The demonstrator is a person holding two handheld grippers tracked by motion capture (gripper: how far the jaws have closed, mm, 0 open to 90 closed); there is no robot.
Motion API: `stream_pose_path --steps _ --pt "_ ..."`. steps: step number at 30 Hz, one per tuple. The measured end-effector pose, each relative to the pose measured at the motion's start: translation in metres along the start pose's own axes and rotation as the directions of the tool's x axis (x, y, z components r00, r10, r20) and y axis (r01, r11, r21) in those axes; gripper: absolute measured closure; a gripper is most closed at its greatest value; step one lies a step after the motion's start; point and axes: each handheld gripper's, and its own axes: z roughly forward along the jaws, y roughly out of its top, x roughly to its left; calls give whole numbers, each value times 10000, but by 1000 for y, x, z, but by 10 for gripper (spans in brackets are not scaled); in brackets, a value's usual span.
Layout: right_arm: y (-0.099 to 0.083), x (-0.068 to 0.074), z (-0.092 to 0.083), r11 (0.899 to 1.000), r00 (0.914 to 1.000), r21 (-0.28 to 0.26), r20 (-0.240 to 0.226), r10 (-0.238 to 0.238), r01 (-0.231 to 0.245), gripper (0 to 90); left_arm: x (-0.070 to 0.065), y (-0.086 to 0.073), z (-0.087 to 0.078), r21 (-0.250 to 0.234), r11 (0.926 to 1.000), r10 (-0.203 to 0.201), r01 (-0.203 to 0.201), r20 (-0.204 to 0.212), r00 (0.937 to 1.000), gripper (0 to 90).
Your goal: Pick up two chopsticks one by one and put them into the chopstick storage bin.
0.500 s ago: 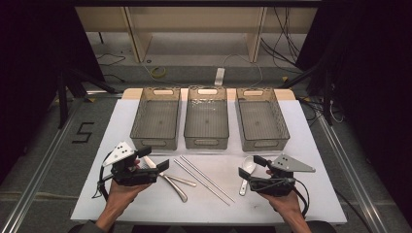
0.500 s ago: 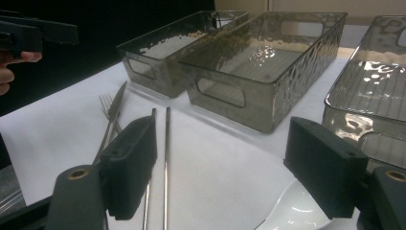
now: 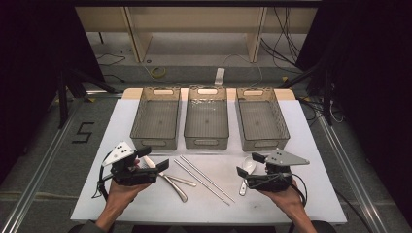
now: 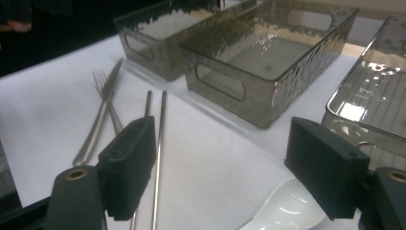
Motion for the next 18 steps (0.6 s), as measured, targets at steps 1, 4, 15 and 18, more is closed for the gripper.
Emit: stream_pose_path --steps 1,4,15,18 --pt "0 0 0 10000 10000 0 0 0 0 267 0 0 0 -31 10000 -17 17 -3 10000 117" --pt "5 -1 4 9981 9992 505 137 -374 366 268 0 0 0 -45 10000 -15 15 18 10000 116" --pt "35 7 36 9527 9922 2770 -288 -1217 1249 261 2 0 -1 -89 9999 -123 123 -11 9999 116" --pt "42 11 49 9246 9879 3479 -510 -1465 1551 261 3 1 -1 -88 9999 -108 108 -14 9999 115"
